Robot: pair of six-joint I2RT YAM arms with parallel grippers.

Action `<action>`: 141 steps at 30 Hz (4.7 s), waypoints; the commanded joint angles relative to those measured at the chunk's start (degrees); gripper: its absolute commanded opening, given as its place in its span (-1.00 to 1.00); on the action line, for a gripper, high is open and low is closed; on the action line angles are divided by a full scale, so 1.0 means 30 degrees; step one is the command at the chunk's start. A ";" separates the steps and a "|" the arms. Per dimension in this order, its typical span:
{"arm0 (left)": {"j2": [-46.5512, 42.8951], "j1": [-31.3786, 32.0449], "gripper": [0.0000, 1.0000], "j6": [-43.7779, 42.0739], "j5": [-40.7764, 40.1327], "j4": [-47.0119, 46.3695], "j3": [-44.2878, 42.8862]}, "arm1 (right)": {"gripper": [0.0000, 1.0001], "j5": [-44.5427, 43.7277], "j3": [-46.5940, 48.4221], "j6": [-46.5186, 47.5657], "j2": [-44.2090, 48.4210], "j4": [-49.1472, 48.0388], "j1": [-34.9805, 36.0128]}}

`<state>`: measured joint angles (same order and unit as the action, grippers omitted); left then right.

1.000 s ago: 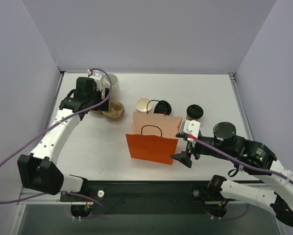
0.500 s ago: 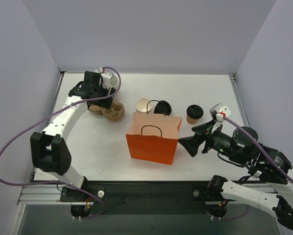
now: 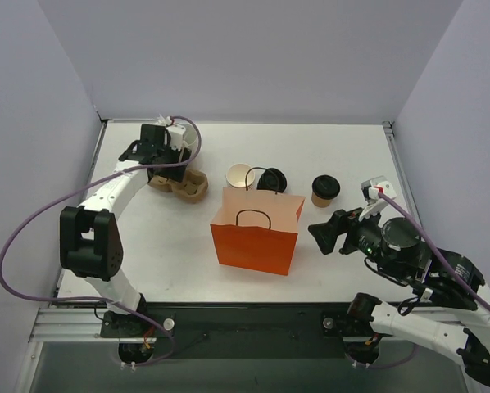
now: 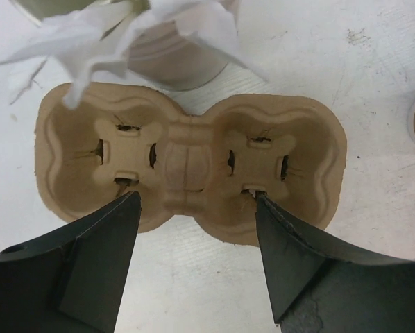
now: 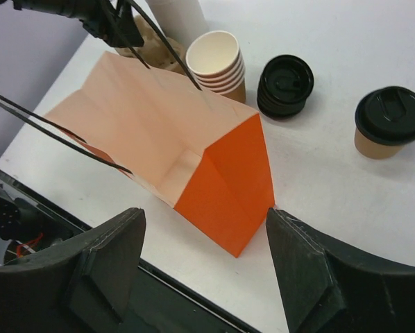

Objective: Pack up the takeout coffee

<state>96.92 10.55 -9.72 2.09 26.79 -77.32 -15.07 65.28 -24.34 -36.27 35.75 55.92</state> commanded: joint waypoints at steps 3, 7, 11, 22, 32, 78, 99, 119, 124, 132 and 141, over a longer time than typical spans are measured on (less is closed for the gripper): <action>0.0708 -0.0059 0.51 0.0483 0.0858 -0.2394 -0.0564 | 0.40 -0.1684 0.0532 0.0110 0.0109 -0.0519 0.0081; 0.1411 -0.0058 0.50 0.0338 0.0711 -0.2431 -0.1030 | 0.40 -0.2357 0.0742 0.1022 -0.0185 -0.0519 0.0080; 0.1765 -0.0058 0.45 0.0163 0.0507 -0.1399 -0.1006 | 0.41 -0.2770 0.0274 0.0818 -0.0185 -0.0519 0.0080; 0.2114 -0.0087 0.43 0.0221 -0.0080 -0.1782 -0.0329 | 0.42 -0.3033 0.0126 0.1198 -0.0653 -0.0607 0.0080; 0.3724 -0.0058 0.31 0.0192 -0.0578 -0.1311 -0.1443 | 0.43 -0.3033 -0.0049 0.1784 -0.0771 -0.0841 0.0051; 0.2585 0.0440 -0.24 0.0719 -0.2805 0.2086 -0.4168 | 0.43 -0.3649 -0.0782 0.2283 -0.0683 -0.1105 0.0051; -0.0518 0.1581 -0.25 0.2504 -0.4679 0.6215 -0.6071 | 0.43 -0.3502 -0.1075 0.1580 0.0313 -0.0988 0.0051; -0.3244 0.9694 -0.25 0.8773 -0.6029 1.5328 -1.5065 | 0.43 -0.3033 -0.1514 0.0292 0.0752 -0.0636 0.0080; -0.3948 1.1160 -0.25 1.0648 -0.4567 1.5476 -1.5272 | 0.43 -0.2770 -0.1895 0.0027 0.1074 -0.0607 0.0080; -0.5208 1.2773 -0.25 1.3022 -0.3100 1.4512 -1.4190 | 0.43 -0.2536 -0.2218 0.0056 0.1280 -0.0578 0.0080; -0.5706 1.3008 -0.25 1.4633 -0.1402 1.1967 -1.3164 | 0.43 -0.2330 -0.2422 0.0114 0.1310 -0.0607 0.0051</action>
<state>81.56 49.19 30.52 -5.87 70.32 -117.60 -22.22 58.57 -24.01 -32.45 34.65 55.92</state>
